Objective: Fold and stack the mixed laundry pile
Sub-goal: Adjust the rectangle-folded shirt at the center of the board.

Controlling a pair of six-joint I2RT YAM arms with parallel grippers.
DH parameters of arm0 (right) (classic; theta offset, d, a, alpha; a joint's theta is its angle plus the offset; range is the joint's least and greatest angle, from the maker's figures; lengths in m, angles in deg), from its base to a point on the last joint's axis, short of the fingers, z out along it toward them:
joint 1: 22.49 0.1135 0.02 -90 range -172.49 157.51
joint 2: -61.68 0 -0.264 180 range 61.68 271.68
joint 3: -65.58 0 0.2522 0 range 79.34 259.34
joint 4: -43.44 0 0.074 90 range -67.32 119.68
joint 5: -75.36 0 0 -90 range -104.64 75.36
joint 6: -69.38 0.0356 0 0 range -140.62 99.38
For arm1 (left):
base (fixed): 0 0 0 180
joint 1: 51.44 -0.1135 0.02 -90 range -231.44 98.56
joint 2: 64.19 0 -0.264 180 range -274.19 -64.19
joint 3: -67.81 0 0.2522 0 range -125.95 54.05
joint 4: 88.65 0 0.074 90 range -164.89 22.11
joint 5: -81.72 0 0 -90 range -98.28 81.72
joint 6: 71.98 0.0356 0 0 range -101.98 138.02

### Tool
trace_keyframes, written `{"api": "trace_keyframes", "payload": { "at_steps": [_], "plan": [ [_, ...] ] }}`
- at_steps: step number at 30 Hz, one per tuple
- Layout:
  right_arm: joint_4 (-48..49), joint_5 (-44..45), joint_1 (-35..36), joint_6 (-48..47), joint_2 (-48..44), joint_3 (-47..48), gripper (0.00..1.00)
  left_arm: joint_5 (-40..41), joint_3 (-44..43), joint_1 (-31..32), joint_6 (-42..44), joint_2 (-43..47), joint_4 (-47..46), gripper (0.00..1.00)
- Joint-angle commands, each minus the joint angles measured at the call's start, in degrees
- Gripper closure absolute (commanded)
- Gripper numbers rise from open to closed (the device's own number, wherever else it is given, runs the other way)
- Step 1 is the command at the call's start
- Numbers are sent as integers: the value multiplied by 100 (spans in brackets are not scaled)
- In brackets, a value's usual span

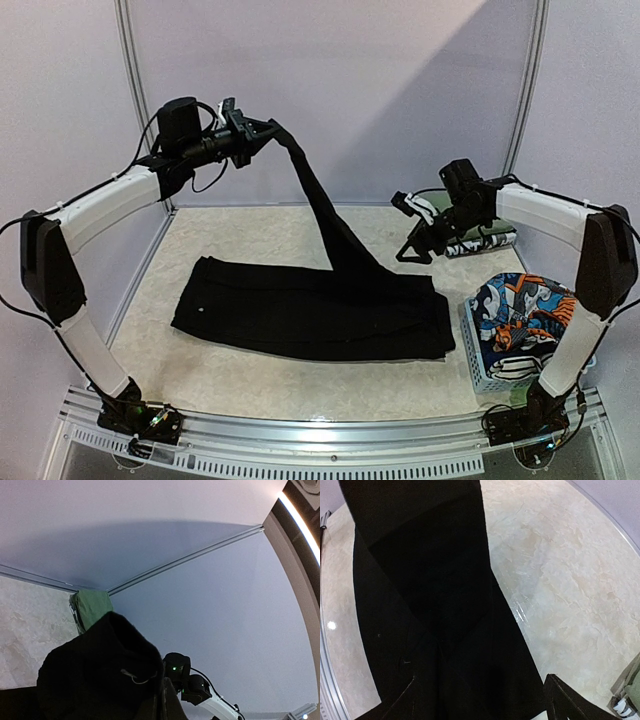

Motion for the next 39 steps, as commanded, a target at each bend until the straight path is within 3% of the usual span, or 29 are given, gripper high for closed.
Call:
{"api": "trace_keyframes", "payload": {
  "at_steps": [1,4,17,20,23,28,34,39],
  "plan": [
    [-459,-40,-16,-259,265,160,22,-158,-117,9,147,41,210,100],
    [-598,0,-12,-400,403,142,27,-201,-101,-15,269,59,423,100],
    [-849,-11,-11,-819,976,35,24,-201,312,-210,320,204,581,100],
    [-852,115,-10,-878,1139,63,27,-200,560,-273,308,258,609,100],
    [-942,189,-11,-826,1393,223,39,-185,899,-285,221,282,452,100],
    [-1187,182,-13,-760,1906,655,64,70,1745,-370,-612,404,-558,100],
    [-1253,159,-16,-705,2160,925,83,857,3041,-413,-1771,1088,-1618,100],
    [-1455,-29,-16,-802,2170,975,97,1277,3695,-426,-2647,2027,-1334,98]
  ]
}}
